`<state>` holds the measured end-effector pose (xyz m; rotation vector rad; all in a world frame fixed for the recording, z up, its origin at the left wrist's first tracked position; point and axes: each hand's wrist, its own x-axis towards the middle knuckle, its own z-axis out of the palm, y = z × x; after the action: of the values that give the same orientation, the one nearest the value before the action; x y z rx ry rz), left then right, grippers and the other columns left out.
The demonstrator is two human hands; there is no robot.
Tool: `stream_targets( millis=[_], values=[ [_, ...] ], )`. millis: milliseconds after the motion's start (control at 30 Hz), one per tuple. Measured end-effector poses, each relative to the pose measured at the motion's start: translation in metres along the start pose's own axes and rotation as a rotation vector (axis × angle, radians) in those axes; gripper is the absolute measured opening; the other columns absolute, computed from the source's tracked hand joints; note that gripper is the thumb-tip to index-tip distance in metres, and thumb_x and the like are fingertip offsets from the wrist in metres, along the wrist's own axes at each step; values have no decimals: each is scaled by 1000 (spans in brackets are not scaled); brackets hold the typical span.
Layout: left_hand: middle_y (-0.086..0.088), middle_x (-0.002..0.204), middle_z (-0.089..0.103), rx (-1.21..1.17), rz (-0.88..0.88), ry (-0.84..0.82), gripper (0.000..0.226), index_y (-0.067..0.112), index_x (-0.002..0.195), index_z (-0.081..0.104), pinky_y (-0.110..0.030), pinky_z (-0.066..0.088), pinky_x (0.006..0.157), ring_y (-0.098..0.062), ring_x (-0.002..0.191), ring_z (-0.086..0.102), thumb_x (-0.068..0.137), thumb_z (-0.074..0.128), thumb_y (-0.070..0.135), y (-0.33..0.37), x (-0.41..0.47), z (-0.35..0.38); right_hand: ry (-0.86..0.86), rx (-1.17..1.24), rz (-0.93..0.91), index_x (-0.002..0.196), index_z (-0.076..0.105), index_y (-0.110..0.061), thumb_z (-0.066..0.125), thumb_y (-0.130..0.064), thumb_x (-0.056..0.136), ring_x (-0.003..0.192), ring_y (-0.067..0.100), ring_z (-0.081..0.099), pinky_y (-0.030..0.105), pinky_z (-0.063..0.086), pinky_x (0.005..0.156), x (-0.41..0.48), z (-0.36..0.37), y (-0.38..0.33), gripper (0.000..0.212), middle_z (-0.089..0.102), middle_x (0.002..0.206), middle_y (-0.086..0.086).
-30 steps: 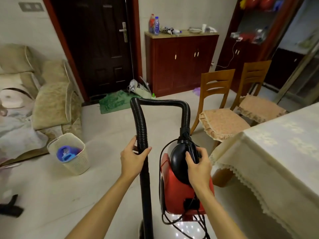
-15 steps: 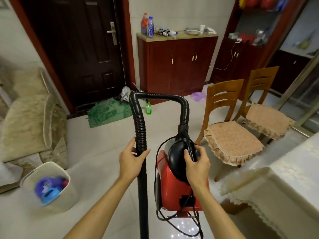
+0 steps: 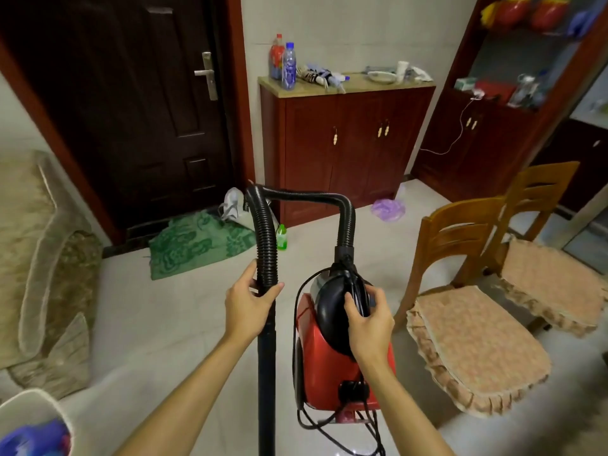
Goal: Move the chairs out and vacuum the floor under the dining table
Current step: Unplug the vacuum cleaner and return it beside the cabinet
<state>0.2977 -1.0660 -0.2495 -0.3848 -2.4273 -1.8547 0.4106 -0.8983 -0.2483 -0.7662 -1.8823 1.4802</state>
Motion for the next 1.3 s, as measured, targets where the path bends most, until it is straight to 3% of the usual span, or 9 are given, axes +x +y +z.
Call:
stream_targets(
  millis=[100, 167, 300, 467, 700, 800, 900, 1000, 1300],
  values=[
    [8, 85, 70, -19, -13, -7, 58, 60, 113, 53, -44, 60, 73, -13, 76, 68, 78, 82, 23, -1, 57, 21, 22, -8, -11, 109, 61, -20, 67, -16, 91, 94, 13, 64, 26, 51, 82, 59, 18, -2, 19, 68, 98, -4],
    [9, 82, 69, -32, -5, -19, 62, 69, 108, 52, -43, 60, 73, -15, 75, 68, 78, 83, 23, -2, 93, 36, 48, -17, -33, 108, 62, -20, 67, -17, 91, 94, 12, 63, 28, 50, 84, 96, 30, -3, 18, 68, 98, -6],
    [8, 84, 70, -45, -7, -73, 62, 69, 104, 54, -44, 61, 74, -15, 77, 68, 79, 82, 19, -10, 166, 71, 101, -25, -34, 110, 62, -20, 67, -19, 91, 96, 6, 62, 21, 48, 83, 165, 54, -1, 19, 67, 99, -9],
    [6, 94, 72, -83, -5, -154, 58, 27, 131, 60, -41, 61, 74, -5, 77, 67, 78, 83, 22, -35, 274, 120, 212, -55, -30, 106, 62, -20, 69, -16, 90, 91, 8, 64, 14, 46, 75, 256, 93, 11, 18, 68, 95, -8],
    [20, 98, 67, -162, 29, -332, 59, 36, 127, 54, -13, 52, 74, -6, 90, 66, 80, 81, 14, -47, 413, 182, 380, -74, 10, 104, 61, -20, 69, -13, 90, 84, -9, 61, 2, 41, 69, 373, 140, 12, 17, 64, 89, -16],
    [10, 95, 71, -149, 45, -374, 57, 45, 121, 56, -23, 57, 74, -15, 85, 70, 80, 81, 15, -50, 461, 211, 423, -74, 34, 105, 62, -15, 68, -14, 90, 82, -11, 60, 7, 44, 70, 420, 146, 16, 16, 65, 88, -16],
    [12, 93, 72, -150, 73, -420, 62, 65, 109, 55, -34, 59, 79, -17, 86, 71, 79, 82, 17, -51, 502, 248, 467, -70, 49, 105, 63, -17, 69, -16, 89, 83, -8, 62, 17, 49, 75, 465, 152, 24, 17, 66, 88, -15],
    [12, 93, 72, -147, 71, -463, 67, 72, 108, 52, -42, 60, 81, -18, 85, 72, 79, 82, 19, -54, 540, 292, 496, -82, 50, 103, 62, -19, 70, -15, 89, 81, -9, 61, 11, 45, 72, 513, 154, 34, 17, 65, 87, -16],
    [5, 92, 74, -123, 55, -527, 70, 55, 129, 51, -48, 60, 77, -21, 79, 72, 74, 86, 28, -50, 651, 466, 543, -78, 95, 108, 63, -18, 70, -12, 89, 90, 2, 64, 5, 45, 75, 686, 119, 84, 21, 68, 96, -10]
  ],
)
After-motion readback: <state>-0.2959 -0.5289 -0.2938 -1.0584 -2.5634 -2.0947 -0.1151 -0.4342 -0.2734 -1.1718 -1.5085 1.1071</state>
